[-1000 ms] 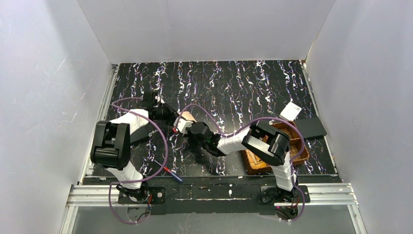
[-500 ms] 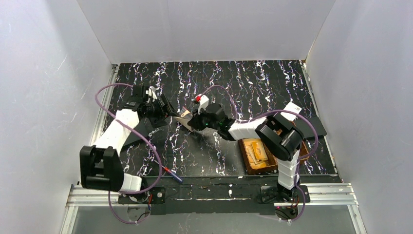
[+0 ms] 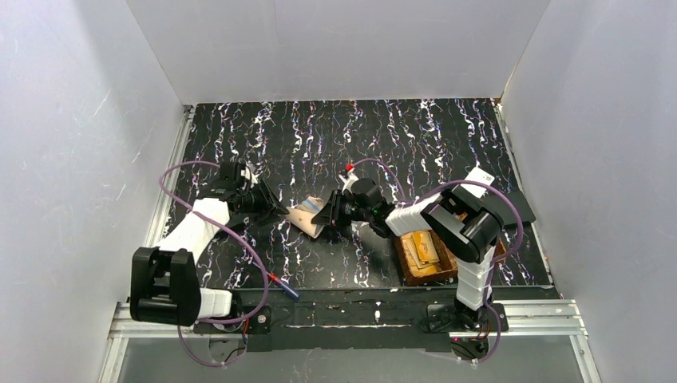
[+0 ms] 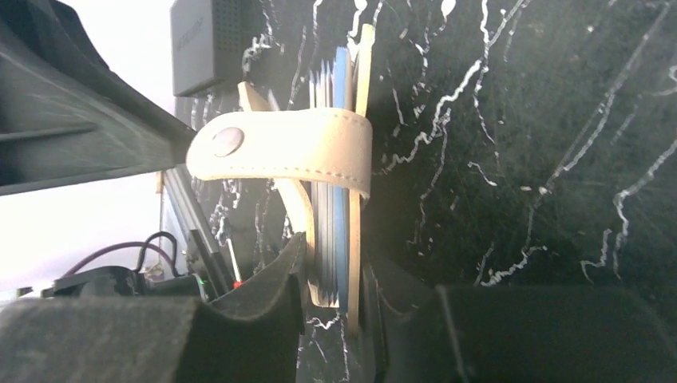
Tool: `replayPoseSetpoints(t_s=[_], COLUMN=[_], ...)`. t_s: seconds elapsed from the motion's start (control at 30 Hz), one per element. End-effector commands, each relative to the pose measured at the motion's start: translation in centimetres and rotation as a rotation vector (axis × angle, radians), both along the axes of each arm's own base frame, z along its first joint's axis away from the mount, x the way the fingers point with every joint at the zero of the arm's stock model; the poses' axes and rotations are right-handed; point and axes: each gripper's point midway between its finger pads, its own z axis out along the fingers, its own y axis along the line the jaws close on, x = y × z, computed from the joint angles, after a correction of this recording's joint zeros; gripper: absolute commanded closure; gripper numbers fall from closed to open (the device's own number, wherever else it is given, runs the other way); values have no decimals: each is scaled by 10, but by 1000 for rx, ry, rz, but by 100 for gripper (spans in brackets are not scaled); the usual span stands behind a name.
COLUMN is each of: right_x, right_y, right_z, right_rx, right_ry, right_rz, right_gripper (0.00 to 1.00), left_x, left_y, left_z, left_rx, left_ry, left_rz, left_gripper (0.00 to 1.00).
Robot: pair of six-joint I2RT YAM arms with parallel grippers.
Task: Put the credit cards into the card holder
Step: Turn over the card holder at the center of the board.
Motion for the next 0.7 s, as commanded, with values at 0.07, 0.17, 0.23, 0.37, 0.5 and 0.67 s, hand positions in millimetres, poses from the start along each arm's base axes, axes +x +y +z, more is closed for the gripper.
replayPoseSetpoints(t_s=[0.07,0.17,0.23,0.37,0.5,0.67], right_x=[-15,-13,-10,-1,9,24], right_y=[-42,-47,-52,-52,-46,-48], right_z=[-44,-27,-25,-20,-8,4], right_rx=[-290,-330,-373,-395,-277,-209], right_ry=[8,-65,-114,-172,-155,-152], right_rz=[15,58,85,132,130,83], right_gripper=[44,27,20,17,20,22], left_x=[-6,-7,-7,-4,1,5], left_y=[-19,-27,-34,-46,-51,-52], left_z=[-25,-33,-36,-41,-44,-37], left_rx=[-134,-165,-178,-186,-195,-183], left_ry=[71,103,117,129,136,113], left_rz=[9,-18,-41,-80,-103,-117], left_gripper=[69,71,72,71,73,73])
